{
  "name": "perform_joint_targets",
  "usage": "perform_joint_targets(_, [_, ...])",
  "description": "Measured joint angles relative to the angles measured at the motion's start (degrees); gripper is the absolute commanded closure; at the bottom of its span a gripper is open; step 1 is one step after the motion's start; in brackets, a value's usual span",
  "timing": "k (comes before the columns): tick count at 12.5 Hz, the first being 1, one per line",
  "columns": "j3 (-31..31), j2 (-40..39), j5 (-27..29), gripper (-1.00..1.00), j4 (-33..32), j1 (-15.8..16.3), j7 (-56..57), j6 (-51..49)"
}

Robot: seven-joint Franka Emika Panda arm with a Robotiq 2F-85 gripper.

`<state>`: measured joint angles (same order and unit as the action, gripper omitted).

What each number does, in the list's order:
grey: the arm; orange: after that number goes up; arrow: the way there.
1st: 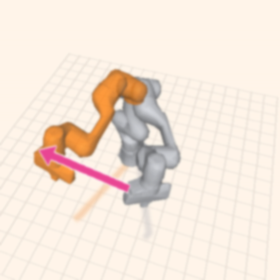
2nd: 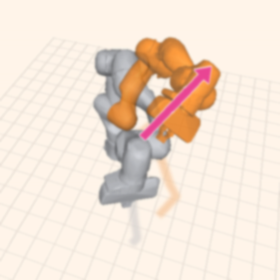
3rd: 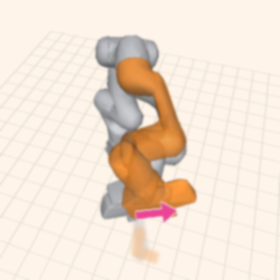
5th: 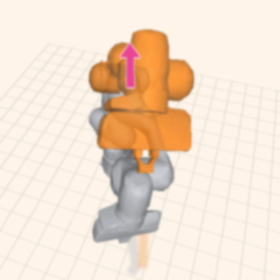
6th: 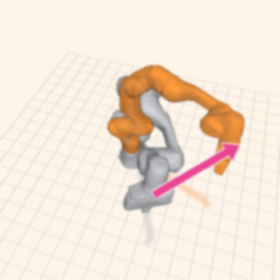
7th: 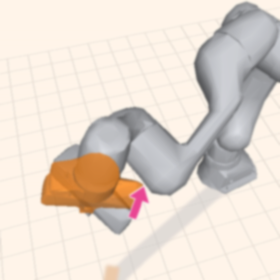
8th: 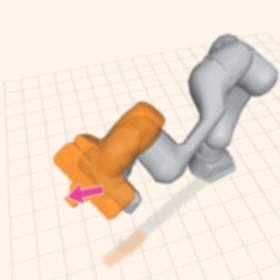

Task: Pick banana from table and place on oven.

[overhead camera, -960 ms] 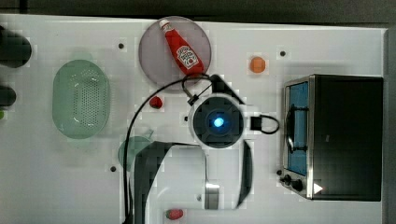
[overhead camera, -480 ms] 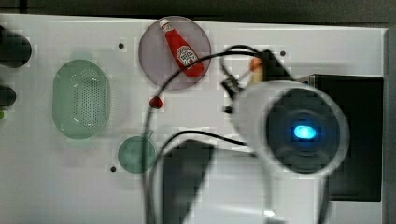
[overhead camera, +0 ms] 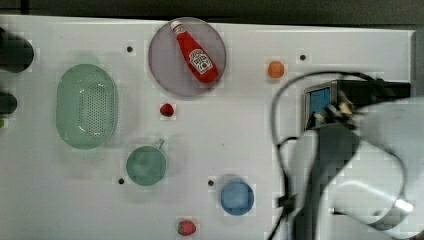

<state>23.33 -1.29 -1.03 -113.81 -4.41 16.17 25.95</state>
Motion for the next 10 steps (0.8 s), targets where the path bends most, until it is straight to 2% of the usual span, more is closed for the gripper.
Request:
perform_joint_targets(3, [4.29,-6.24,-0.5,0.5,-0.34,-3.99,5.18,8.83])
perform_joint_targets(6, [7.27,-10.39,-1.58,0.5,-0.34,-4.41,8.8,11.18])
perform_joint_targets(7, [7.81,-11.23,-1.23,0.4,-0.17,-4.24,9.82,11.18])
perform_joint_targets(10, [7.5,-10.73,-1.6,-0.24,-0.06,-4.13,11.33,11.51])
